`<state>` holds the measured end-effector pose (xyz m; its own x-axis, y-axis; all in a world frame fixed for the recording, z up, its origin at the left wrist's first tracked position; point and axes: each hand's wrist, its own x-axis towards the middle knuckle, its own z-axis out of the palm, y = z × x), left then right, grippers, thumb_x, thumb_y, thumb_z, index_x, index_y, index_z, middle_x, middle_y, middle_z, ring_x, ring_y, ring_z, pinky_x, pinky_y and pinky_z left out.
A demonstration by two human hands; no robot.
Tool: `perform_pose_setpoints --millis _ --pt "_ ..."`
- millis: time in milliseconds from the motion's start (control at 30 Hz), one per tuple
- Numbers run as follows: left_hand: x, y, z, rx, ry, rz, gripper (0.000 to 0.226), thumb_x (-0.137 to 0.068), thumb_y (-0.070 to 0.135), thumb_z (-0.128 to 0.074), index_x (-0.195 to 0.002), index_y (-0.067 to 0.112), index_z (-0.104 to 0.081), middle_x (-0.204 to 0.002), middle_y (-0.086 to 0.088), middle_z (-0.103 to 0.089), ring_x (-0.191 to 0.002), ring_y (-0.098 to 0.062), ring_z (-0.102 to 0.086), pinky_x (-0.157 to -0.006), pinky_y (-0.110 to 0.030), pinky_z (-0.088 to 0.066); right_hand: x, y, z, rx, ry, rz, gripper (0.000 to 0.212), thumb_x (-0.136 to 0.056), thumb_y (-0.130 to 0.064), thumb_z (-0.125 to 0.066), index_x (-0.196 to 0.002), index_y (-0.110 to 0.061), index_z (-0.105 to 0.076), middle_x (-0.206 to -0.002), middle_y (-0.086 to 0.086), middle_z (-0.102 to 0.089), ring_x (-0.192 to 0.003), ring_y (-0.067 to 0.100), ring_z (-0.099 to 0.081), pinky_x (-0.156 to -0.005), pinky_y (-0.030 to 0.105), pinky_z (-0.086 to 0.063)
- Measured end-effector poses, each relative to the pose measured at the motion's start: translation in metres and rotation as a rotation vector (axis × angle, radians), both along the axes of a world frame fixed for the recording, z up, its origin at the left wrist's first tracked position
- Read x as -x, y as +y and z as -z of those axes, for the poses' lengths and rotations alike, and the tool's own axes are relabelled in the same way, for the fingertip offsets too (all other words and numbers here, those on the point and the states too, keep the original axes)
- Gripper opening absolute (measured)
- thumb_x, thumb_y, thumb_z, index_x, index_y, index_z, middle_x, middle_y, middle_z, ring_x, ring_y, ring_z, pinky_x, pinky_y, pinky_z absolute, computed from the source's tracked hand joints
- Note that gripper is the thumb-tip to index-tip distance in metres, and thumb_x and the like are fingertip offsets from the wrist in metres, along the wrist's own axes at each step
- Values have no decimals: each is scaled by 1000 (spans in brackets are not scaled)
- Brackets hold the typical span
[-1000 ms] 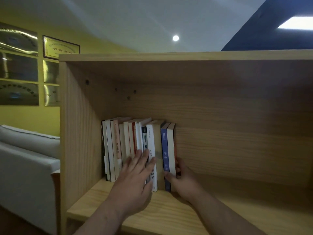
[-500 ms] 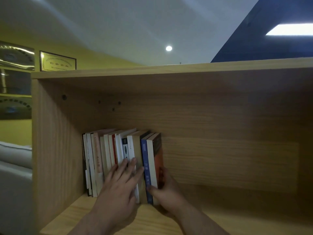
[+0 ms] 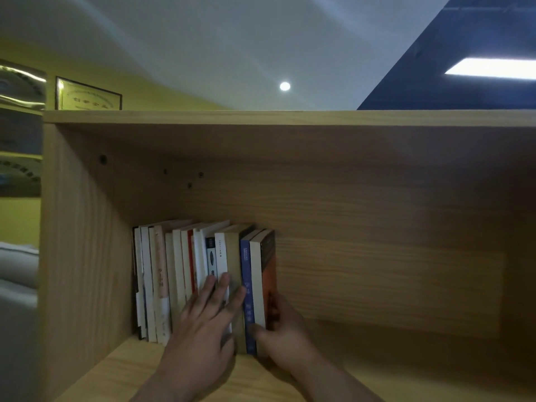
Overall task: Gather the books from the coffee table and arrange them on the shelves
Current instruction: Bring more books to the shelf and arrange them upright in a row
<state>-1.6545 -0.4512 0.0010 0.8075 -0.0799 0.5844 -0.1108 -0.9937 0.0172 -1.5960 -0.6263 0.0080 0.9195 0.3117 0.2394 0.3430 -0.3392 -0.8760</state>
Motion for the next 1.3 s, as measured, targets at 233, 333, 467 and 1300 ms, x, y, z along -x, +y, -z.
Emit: perform_pose_setpoints --millis 233,333,467,1300 --pt "2 -1 1 32 -69 43 83 -88 34 -37 -142 63 20 -154 25 38 -140 -1 43 -112 -25 26 -1 -12 -4 -90 -62 106 54 -74 -13 -69 -111 -50 -55 -88 -16 -74 -80 -7 -70 -59 12 -53" --pt "4 -2 1 82 -78 54 84 -89 32 -40 -142 65 15 -154 27 37 -141 1 41 -118 -28 20 1 -17 -14 -259 -54 195 38 -90 -17 -69 -111 -46 -59 -94 -13 -72 -81 5 -72 -68 24 -59" --pt "4 -3 2 119 -85 70 81 -88 31 -40 -143 64 10 -156 28 33 -143 3 37 -119 -26 19 -14 -54 -31 -477 62 270 11 -99 -10 -63 -103 -19 -67 -105 13 -74 -95 33 -71 -89 56 -59" --pt "30 -90 -105 2215 652 468 55 -92 58 -56 -123 12 -58 -106 -41 -68 -83 -50 -74 -48 -44 -63 -14 -142 -50 -667 128 -375 39 -76 -3 -69 -112 -17 -80 -117 17 -75 -104 33 -73 -80 43 -62"
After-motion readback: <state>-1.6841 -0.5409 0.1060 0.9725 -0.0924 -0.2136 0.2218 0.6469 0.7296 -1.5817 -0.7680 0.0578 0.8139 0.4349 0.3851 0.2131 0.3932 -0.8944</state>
